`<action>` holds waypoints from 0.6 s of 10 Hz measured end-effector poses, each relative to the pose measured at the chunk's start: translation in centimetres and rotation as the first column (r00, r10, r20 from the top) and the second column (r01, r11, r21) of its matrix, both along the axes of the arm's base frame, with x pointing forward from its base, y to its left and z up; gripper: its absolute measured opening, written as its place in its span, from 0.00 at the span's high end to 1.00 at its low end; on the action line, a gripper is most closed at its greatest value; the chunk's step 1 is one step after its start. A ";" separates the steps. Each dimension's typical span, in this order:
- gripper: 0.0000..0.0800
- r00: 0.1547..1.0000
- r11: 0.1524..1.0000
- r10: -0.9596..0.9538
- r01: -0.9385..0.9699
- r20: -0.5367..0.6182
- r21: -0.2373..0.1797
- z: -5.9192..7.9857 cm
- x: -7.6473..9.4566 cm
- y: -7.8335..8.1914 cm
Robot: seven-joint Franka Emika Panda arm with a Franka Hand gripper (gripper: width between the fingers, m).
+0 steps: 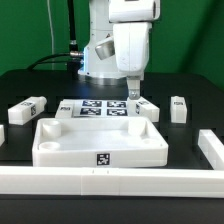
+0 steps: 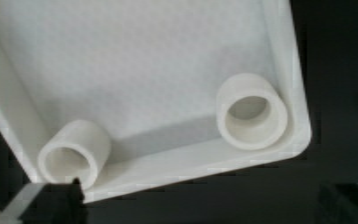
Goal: Assemble desk
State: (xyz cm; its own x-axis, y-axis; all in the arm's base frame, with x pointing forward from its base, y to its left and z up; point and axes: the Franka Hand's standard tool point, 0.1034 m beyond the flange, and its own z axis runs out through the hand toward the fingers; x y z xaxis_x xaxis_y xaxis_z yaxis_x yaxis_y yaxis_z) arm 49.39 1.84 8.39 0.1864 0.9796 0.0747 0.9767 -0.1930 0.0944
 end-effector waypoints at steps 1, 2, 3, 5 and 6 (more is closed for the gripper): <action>0.19 0.996 0.996 0.091 -0.091 0.008 -0.013 -0.9 -0.8 -1.0; 0.19 0.990 0.990 0.141 -0.141 -0.004 -0.022 -1.7 -1.3 -1.9; 0.19 0.984 0.983 0.179 -0.179 -0.003 -0.032 -2.1 -1.4 -2.6; 0.19 0.984 0.983 0.180 -0.180 -0.020 -0.026 -3.3 -2.0 -3.3; 0.19 0.984 0.985 0.173 -0.174 -0.035 -0.018 -4.3 -2.5 -3.4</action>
Offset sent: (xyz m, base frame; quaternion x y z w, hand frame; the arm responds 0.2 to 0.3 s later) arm -0.0114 -0.0138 -0.0160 -0.0102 0.0159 -0.1002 0.9948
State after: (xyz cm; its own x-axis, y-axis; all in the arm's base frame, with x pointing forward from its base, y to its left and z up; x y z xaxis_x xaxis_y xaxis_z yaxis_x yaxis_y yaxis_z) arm 46.90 -1.53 4.06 0.0156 0.9986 0.0509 0.9978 -0.0189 0.0639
